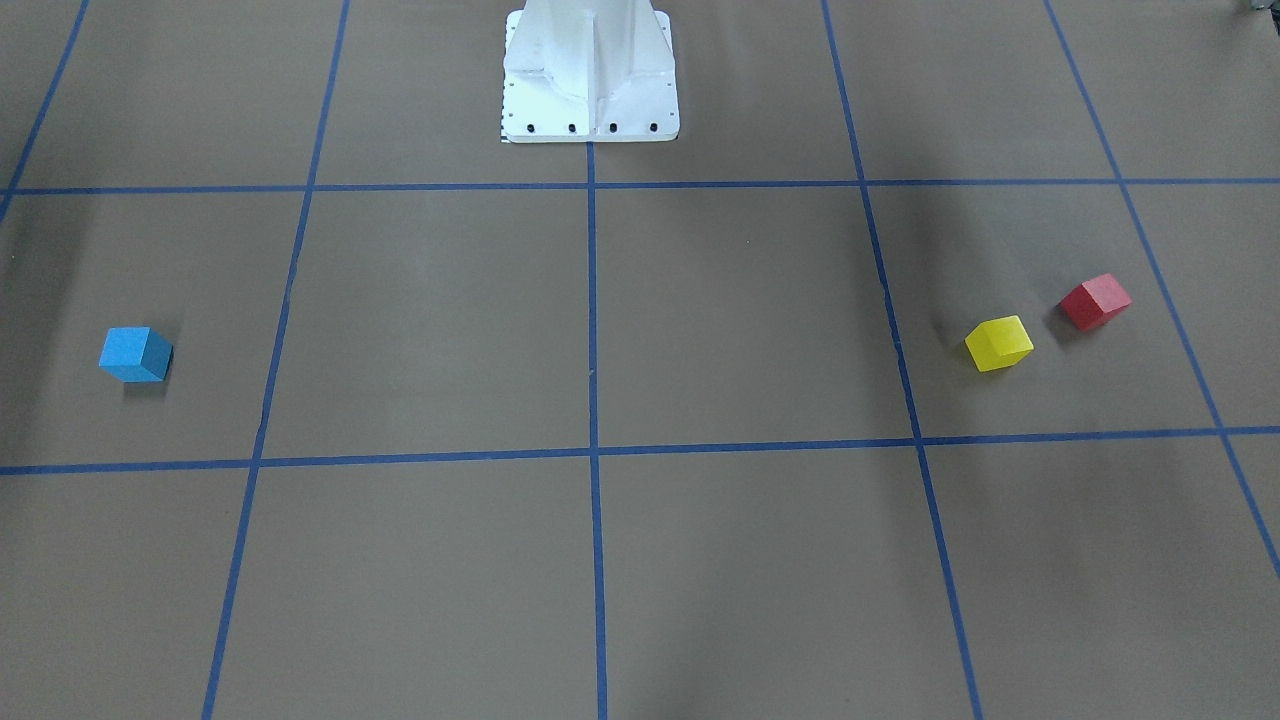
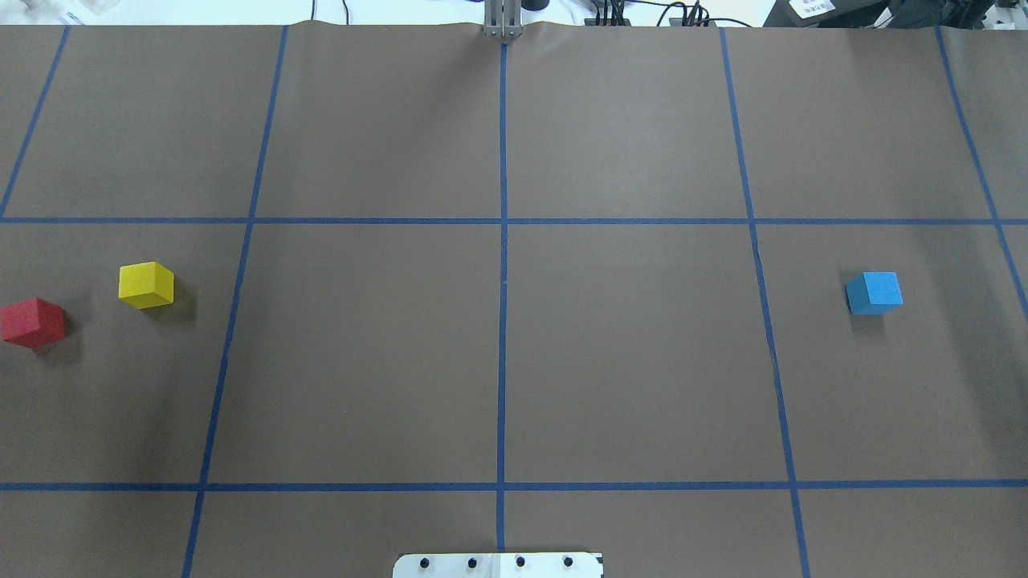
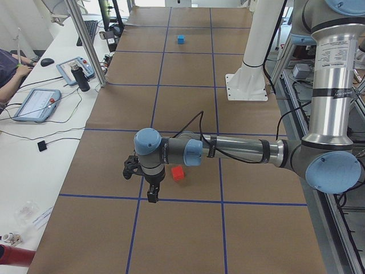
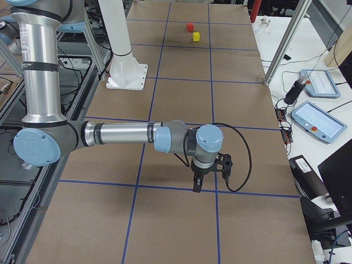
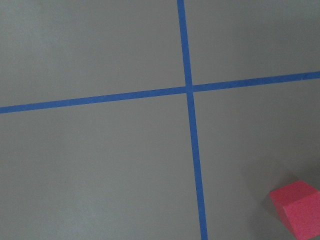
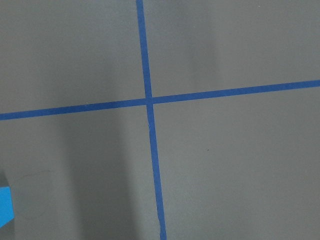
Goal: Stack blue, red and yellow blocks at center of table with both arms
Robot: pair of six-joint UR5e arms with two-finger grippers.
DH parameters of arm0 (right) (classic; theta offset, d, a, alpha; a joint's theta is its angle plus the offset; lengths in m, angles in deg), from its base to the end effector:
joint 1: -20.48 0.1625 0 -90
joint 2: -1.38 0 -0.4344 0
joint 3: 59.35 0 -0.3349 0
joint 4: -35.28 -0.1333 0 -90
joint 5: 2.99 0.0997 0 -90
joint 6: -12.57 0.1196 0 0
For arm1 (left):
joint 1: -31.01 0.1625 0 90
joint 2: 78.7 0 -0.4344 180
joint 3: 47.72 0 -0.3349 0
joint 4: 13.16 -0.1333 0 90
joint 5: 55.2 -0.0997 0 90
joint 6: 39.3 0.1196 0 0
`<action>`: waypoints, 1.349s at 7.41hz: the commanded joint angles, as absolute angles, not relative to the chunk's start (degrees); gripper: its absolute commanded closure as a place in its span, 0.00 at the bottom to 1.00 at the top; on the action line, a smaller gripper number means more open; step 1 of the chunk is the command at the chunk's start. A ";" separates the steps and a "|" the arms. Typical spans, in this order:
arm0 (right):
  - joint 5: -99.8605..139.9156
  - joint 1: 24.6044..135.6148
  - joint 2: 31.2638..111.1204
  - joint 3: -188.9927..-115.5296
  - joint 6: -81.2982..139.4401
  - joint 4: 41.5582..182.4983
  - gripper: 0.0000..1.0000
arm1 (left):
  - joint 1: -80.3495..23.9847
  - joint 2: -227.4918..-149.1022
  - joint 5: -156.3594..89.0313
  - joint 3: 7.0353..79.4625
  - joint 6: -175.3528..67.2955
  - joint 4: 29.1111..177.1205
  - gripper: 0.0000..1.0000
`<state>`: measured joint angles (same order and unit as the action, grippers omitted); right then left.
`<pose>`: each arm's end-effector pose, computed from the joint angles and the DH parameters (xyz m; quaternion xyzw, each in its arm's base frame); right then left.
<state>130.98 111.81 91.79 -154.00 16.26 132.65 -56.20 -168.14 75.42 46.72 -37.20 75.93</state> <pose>0.0601 -0.4244 0.6635 -0.0330 -0.3736 0.0508 0.9256 -0.0342 -0.4363 0.6597 0.0222 0.3471 0.0490 0.9363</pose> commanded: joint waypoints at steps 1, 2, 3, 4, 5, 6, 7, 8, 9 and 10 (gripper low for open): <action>130.95 111.88 92.44 -154.45 16.26 132.23 0.01 | -56.26 -168.61 75.41 46.50 -37.01 76.04 0.00; 131.04 111.88 92.44 -154.63 16.26 132.14 0.01 | -56.26 -168.61 75.41 46.50 -36.84 76.05 0.00; 130.95 111.88 92.35 -154.63 16.26 131.96 0.01 | -56.26 -168.79 75.41 46.59 -37.27 76.05 0.00; 130.95 111.88 92.44 -154.80 16.35 131.87 0.01 | -56.26 -168.96 75.41 46.76 -37.28 75.96 0.00; 130.78 111.80 92.35 -155.24 16.26 131.79 0.01 | -56.26 -169.23 75.50 47.20 -37.28 75.96 0.00; 130.43 111.36 92.26 -156.37 16.87 131.79 0.01 | -56.18 -169.58 75.67 47.55 -36.93 76.13 0.00; 130.68 111.10 92.35 -156.30 16.70 131.70 0.01 | -56.09 -170.71 76.02 48.42 -37.19 77.18 0.00; 130.86 109.35 91.31 -156.47 17.14 130.04 0.01 | -56.09 -170.81 77.50 47.82 -37.19 77.36 0.00; 130.43 107.16 87.73 -156.56 17.14 128.64 0.01 | -56.00 -170.90 77.60 48.43 -37.19 77.45 0.00; 131.47 104.96 87.35 -154.91 17.23 128.36 0.01 | -55.91 -171.16 77.69 48.61 -37.19 77.45 0.00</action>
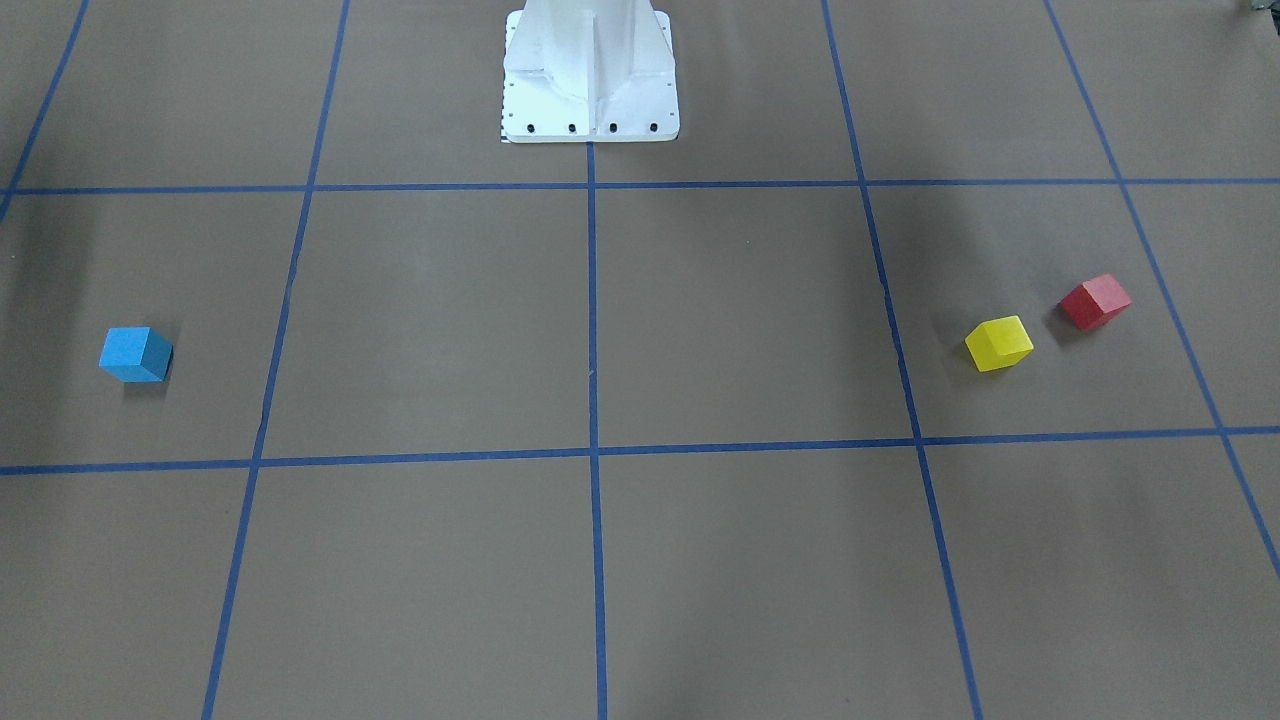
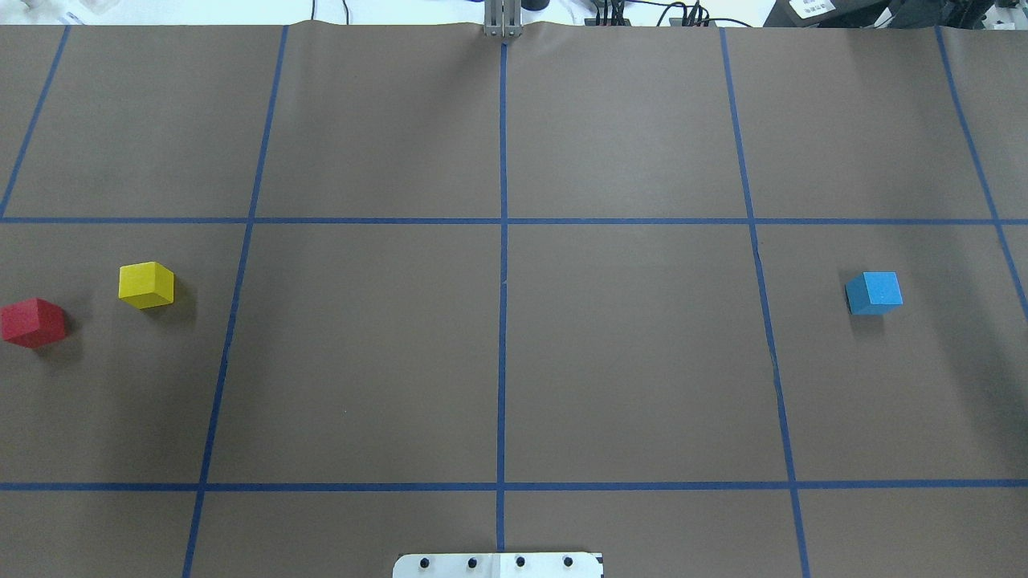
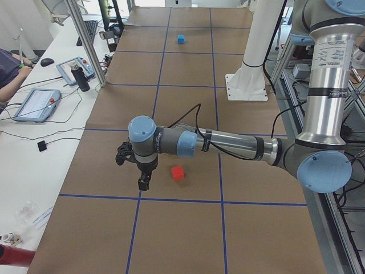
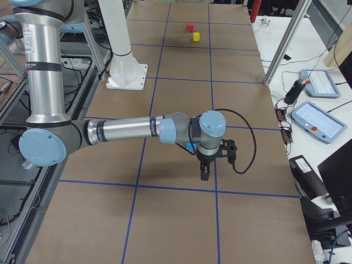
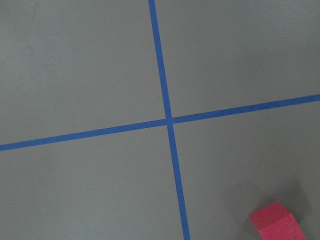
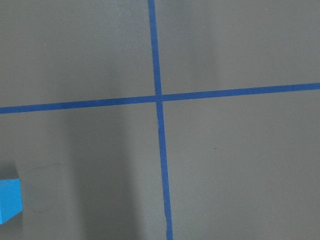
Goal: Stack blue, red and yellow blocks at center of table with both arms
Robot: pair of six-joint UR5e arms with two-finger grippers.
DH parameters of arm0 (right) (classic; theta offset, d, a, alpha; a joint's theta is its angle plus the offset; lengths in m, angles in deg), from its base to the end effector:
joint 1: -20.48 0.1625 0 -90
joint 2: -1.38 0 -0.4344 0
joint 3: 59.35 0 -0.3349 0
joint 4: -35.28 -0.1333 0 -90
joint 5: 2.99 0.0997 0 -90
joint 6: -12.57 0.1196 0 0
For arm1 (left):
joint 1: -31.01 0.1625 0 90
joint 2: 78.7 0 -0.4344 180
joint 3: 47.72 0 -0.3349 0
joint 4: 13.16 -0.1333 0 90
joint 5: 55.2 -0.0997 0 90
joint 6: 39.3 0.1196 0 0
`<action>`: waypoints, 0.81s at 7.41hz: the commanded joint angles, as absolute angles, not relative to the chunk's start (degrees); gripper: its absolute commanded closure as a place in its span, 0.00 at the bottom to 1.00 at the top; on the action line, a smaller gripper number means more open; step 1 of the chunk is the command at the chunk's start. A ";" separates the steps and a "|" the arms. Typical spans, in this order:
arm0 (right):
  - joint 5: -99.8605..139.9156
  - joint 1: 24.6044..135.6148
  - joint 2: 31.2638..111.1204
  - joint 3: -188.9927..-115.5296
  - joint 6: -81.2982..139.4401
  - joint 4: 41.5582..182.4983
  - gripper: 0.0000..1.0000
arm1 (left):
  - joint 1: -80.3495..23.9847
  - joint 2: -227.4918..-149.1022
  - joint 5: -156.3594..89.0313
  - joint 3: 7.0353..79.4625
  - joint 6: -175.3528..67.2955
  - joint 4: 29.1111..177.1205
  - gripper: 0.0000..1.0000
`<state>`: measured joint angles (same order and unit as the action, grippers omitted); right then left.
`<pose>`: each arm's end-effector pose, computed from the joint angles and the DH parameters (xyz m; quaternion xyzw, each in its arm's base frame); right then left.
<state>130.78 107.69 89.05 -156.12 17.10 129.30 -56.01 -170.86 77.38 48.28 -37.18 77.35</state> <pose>0.0283 -0.4572 0.6208 0.0173 -0.3742 -0.0024 0.9272 -0.0284 -0.4618 0.6211 0.0677 0.3626 0.0688 0.9269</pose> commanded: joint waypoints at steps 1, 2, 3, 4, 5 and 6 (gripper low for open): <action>133.74 101.20 87.08 -154.54 17.75 125.49 0.01 | -55.82 -171.16 77.61 48.35 -37.28 77.45 0.00; 133.68 97.94 87.34 -154.10 20.97 123.02 0.01 | -55.65 -171.25 77.61 47.91 -37.19 77.45 0.00; 133.59 95.39 87.34 -154.10 26.84 119.08 0.01 | -55.65 -172.03 77.61 48.25 -37.28 77.45 0.00; 133.76 93.88 87.43 -153.93 31.86 116.17 0.01 | -55.65 -172.39 77.61 48.34 -37.36 77.45 0.00; 133.76 91.69 87.95 -153.92 34.78 113.36 0.01 | -55.65 -172.39 77.61 48.26 -37.28 77.45 0.00; 133.50 89.67 88.83 -153.84 37.50 110.63 0.01 | -55.65 -172.39 77.61 48.43 -37.28 77.45 0.00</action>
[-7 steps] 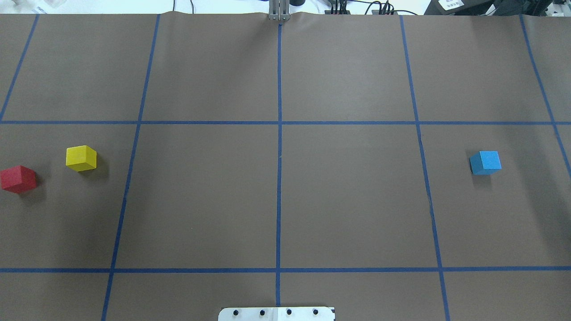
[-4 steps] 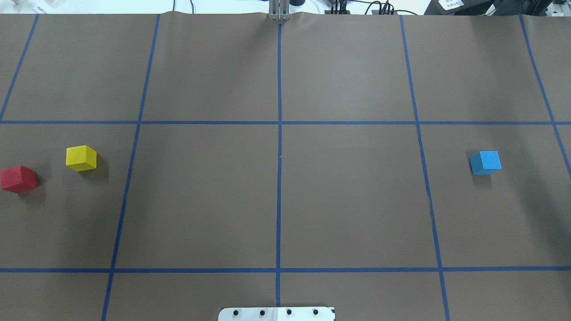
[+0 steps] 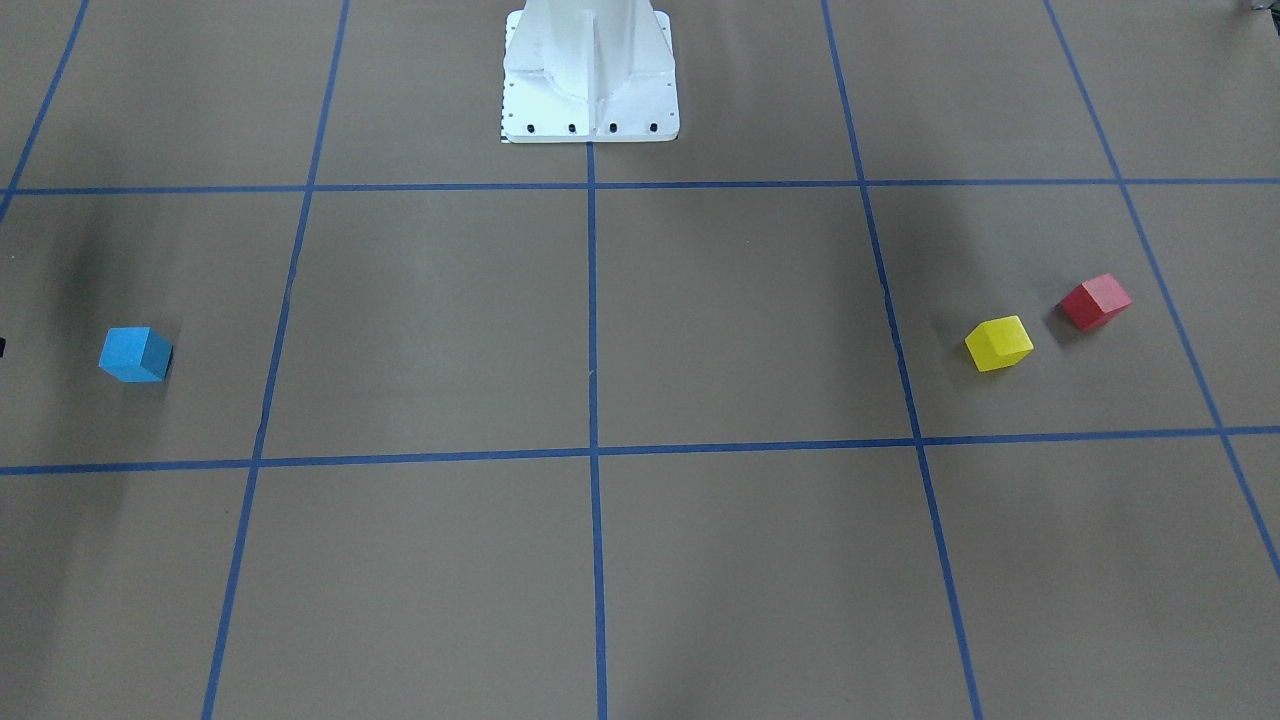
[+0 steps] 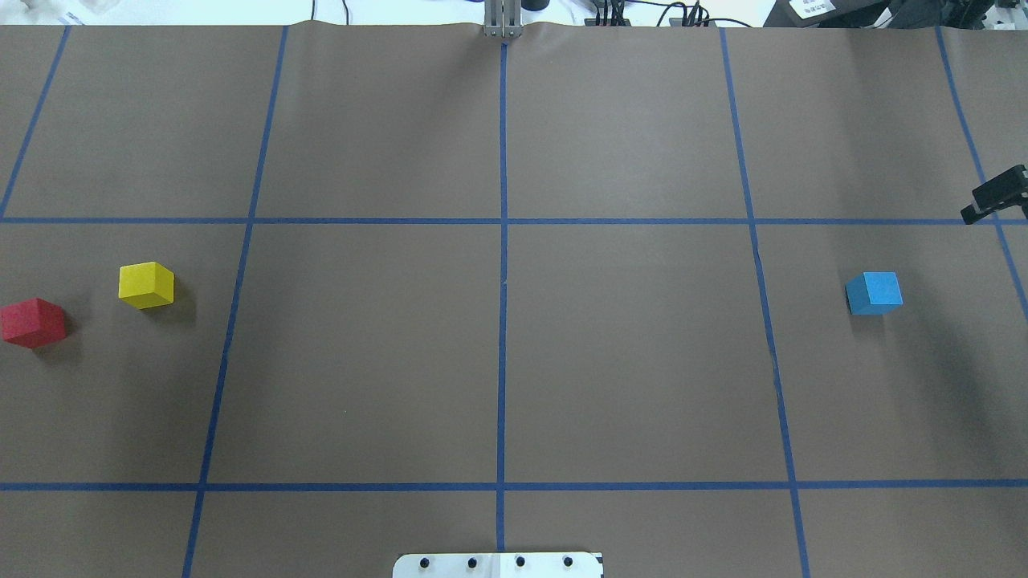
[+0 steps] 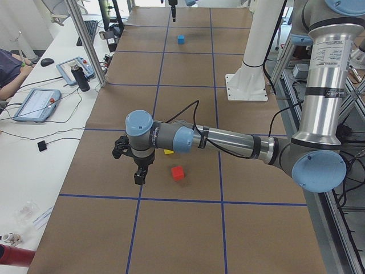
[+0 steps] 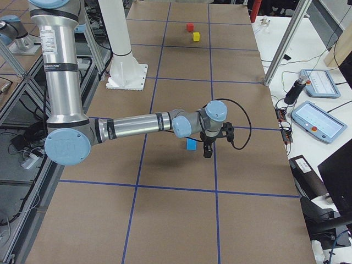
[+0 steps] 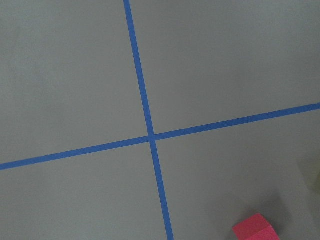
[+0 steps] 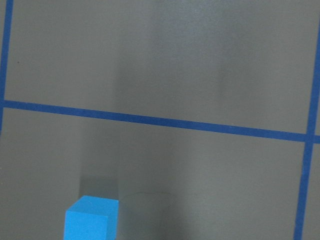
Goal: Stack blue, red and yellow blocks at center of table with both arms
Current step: 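Lower the right gripper onto the blue cube and close it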
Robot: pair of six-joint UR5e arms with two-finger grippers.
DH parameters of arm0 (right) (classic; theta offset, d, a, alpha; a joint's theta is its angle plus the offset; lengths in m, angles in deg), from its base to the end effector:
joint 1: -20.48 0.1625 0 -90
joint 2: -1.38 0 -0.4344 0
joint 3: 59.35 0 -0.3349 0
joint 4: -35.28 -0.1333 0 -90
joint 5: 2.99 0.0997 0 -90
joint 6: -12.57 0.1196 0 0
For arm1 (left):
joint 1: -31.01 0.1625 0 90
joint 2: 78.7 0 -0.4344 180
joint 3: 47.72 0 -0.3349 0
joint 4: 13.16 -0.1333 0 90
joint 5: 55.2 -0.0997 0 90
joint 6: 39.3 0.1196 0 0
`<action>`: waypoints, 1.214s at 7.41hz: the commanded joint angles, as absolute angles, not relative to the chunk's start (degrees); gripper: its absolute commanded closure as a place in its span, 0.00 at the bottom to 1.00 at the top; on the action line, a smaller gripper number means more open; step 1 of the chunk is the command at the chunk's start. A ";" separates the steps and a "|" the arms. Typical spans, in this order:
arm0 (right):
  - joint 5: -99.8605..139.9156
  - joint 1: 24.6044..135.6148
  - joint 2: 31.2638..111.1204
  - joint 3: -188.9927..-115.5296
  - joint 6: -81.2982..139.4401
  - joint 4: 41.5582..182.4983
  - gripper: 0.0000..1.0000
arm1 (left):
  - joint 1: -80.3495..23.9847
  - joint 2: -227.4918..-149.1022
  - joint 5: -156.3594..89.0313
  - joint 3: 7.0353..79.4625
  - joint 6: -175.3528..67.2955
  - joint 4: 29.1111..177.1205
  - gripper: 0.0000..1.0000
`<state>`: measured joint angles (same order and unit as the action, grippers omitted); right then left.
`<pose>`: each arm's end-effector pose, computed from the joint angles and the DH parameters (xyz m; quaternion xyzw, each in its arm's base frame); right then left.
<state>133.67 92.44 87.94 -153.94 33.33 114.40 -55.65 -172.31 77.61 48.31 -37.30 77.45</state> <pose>-0.1042 -0.4694 0.5947 0.0125 -0.4186 -0.0435 0.9071 -0.0245 -0.4735 0.6086 0.0789 0.3644 0.0758 0.9248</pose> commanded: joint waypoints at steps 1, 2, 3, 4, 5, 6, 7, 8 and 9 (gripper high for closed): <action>133.24 87.73 89.10 -153.84 40.75 108.34 0.01 | -55.65 -172.66 77.61 48.26 -37.28 77.45 0.00; 132.02 85.71 90.06 -153.75 44.00 104.32 0.01 | -55.65 -172.74 77.61 48.34 -37.28 77.45 0.00; 131.14 83.60 90.33 -153.49 47.17 102.10 0.01 | -55.65 -172.75 77.61 48.34 -37.28 77.45 0.00; 130.43 81.93 90.07 -153.40 47.63 101.82 0.01 | -55.65 -172.83 77.61 48.34 -37.28 77.45 0.00; 130.25 80.35 89.63 -153.31 48.33 101.81 0.01 | -55.65 -172.83 77.61 48.34 -37.28 77.45 0.00; 129.12 78.50 89.45 -153.14 50.52 101.81 0.01 | -55.65 -173.27 77.61 48.26 -37.28 77.45 0.00; 127.02 77.01 89.28 -152.70 50.63 101.81 0.01 | -55.65 -173.27 77.61 48.34 -37.28 77.45 0.00; 125.69 76.38 89.28 -151.30 50.54 101.73 0.01 | -55.65 -173.27 77.61 48.34 -37.28 77.45 0.00; 125.68 76.38 89.28 -150.42 49.93 101.73 0.01 | -55.65 -173.27 77.61 48.43 -37.28 77.45 0.00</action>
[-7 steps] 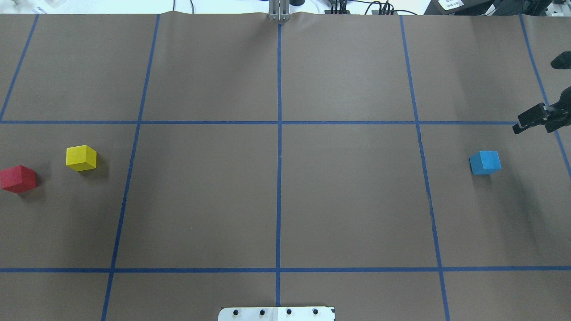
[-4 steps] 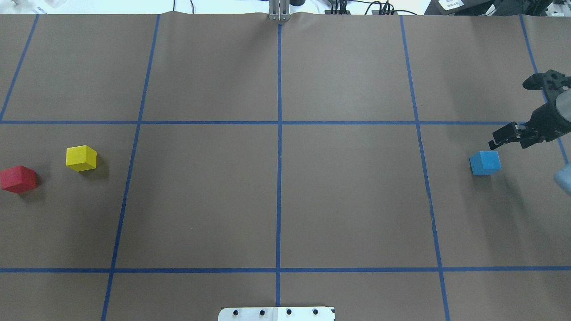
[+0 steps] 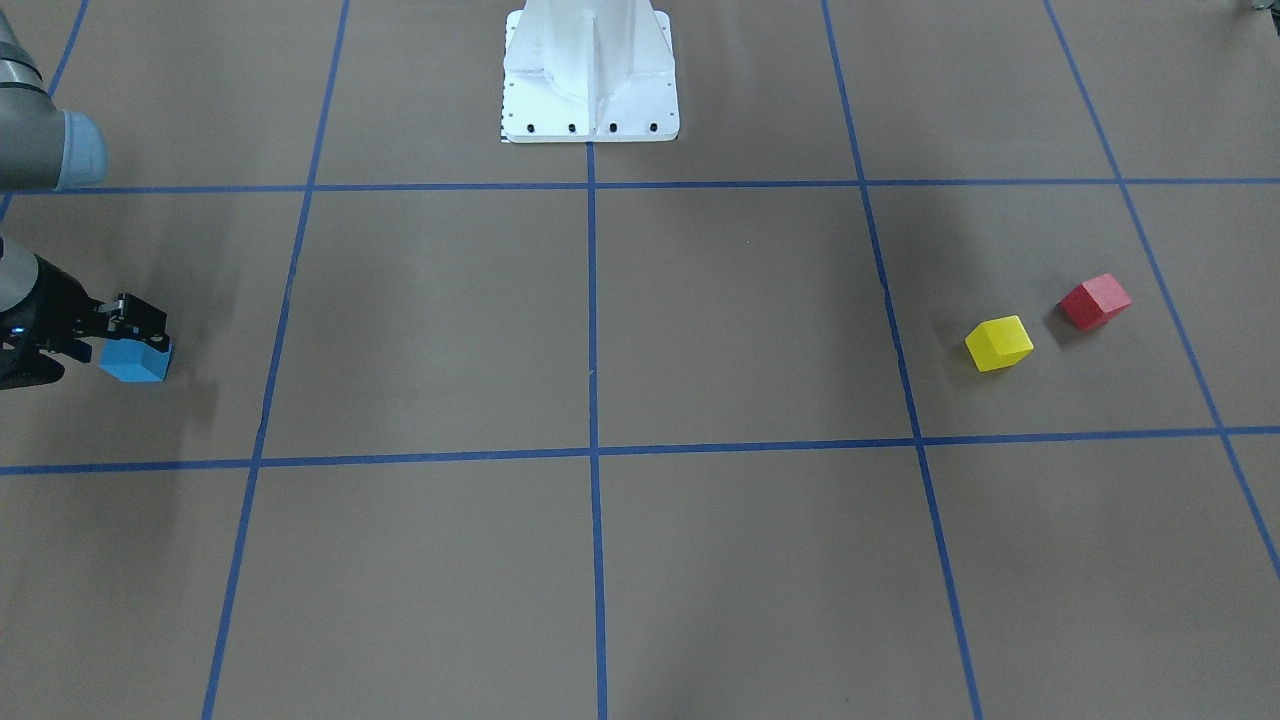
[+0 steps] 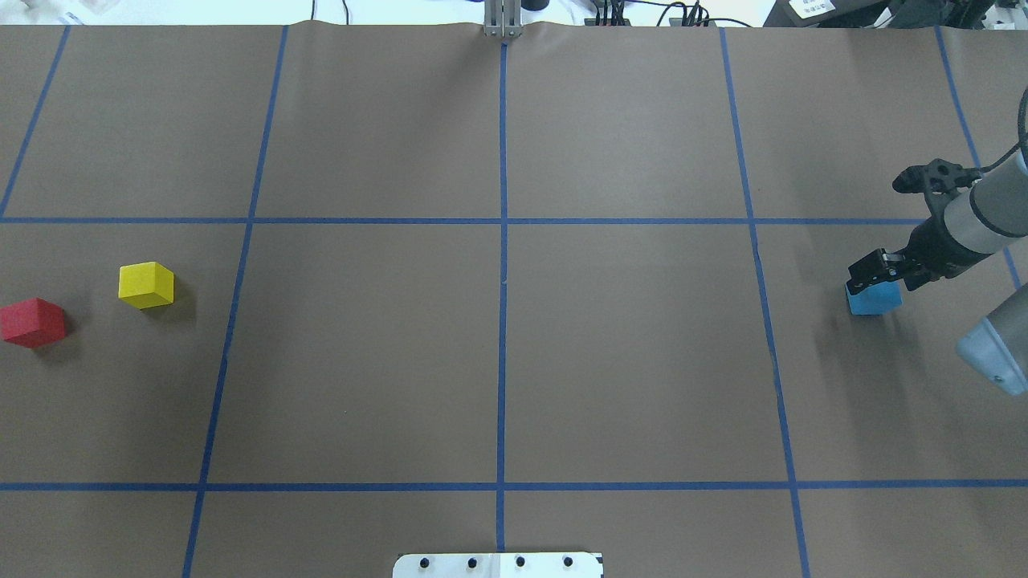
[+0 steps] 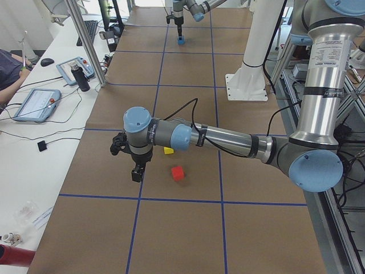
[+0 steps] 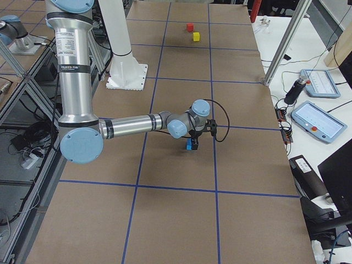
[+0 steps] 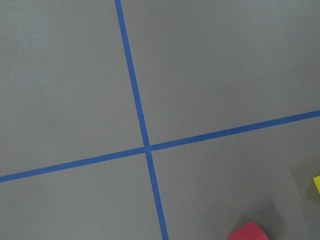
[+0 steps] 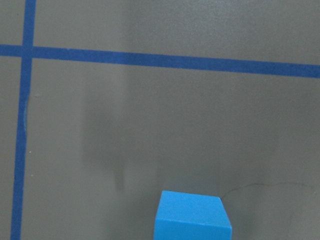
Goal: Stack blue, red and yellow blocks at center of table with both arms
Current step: 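Lower the right gripper onto the blue cube and close it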
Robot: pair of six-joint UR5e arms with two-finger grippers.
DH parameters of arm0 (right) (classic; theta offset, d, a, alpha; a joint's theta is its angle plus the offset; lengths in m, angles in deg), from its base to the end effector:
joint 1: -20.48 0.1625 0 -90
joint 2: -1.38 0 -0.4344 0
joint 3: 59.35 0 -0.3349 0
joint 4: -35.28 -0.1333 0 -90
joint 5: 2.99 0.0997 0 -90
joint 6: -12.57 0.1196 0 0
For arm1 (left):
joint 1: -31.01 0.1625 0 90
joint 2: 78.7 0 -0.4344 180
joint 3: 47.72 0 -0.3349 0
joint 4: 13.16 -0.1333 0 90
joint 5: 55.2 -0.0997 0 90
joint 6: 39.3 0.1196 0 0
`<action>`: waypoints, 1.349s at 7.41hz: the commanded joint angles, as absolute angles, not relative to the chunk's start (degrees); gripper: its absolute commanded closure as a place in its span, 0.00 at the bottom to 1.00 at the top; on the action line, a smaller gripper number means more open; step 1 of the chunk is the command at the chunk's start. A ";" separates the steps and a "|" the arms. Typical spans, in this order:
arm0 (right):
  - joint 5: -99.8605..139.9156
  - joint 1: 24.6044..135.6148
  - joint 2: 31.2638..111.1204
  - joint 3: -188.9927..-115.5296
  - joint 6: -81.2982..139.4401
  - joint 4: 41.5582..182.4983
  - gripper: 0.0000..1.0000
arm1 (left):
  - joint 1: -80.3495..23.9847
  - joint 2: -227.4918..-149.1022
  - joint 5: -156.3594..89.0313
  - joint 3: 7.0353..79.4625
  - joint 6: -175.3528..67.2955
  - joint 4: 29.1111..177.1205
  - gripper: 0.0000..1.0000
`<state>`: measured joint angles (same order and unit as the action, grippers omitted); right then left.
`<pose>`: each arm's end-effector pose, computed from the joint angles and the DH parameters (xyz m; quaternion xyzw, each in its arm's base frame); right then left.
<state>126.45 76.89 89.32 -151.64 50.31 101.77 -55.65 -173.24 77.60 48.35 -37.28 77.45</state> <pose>-0.2183 -0.4323 0.6063 -0.0068 -0.3982 -0.0481 0.9160 -0.0241 -0.4806 0.6006 0.0868 0.3642 0.0790 0.9239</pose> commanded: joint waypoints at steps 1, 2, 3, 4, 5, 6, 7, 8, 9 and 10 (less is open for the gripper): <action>125.68 76.29 89.28 -150.15 49.92 101.73 0.01 | -55.65 -173.27 77.61 48.43 -37.28 77.45 0.00; 125.76 76.20 89.10 -150.23 50.45 101.73 0.08 | -55.65 -173.27 77.61 48.43 -37.28 77.45 0.00; 125.68 76.20 89.10 -150.23 50.54 101.73 0.43 | -55.65 -173.27 77.61 48.43 -37.28 77.45 0.00; 125.33 76.20 88.58 -150.23 50.02 101.64 0.99 | -55.65 -173.27 77.69 48.43 -37.28 77.45 0.00; 125.59 76.29 87.27 -150.23 50.01 101.81 1.00 | -55.65 -173.27 77.69 48.43 -37.28 77.45 0.00; 125.85 76.29 85.86 -150.84 50.36 102.08 1.00 | -55.65 -173.27 77.69 48.43 -37.28 77.45 0.00; 126.64 76.38 85.06 -151.63 50.19 102.77 1.00 | -55.65 -173.27 77.69 48.43 -37.28 77.45 0.00; 128.04 76.99 81.49 -151.64 50.19 106.26 1.00 | -55.65 -173.27 77.69 48.43 -37.28 77.45 0.00; 128.31 77.17 73.19 -151.55 50.19 116.39 1.00 | -55.65 -173.36 77.61 48.34 -37.19 77.80 0.00; 127.36 76.65 64.05 -151.20 49.84 128.93 1.00 | -55.65 -173.36 77.61 48.26 -37.28 77.98 0.00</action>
<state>127.77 76.88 74.41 -151.45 50.11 115.41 -55.65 -173.33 77.64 48.35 -37.24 77.73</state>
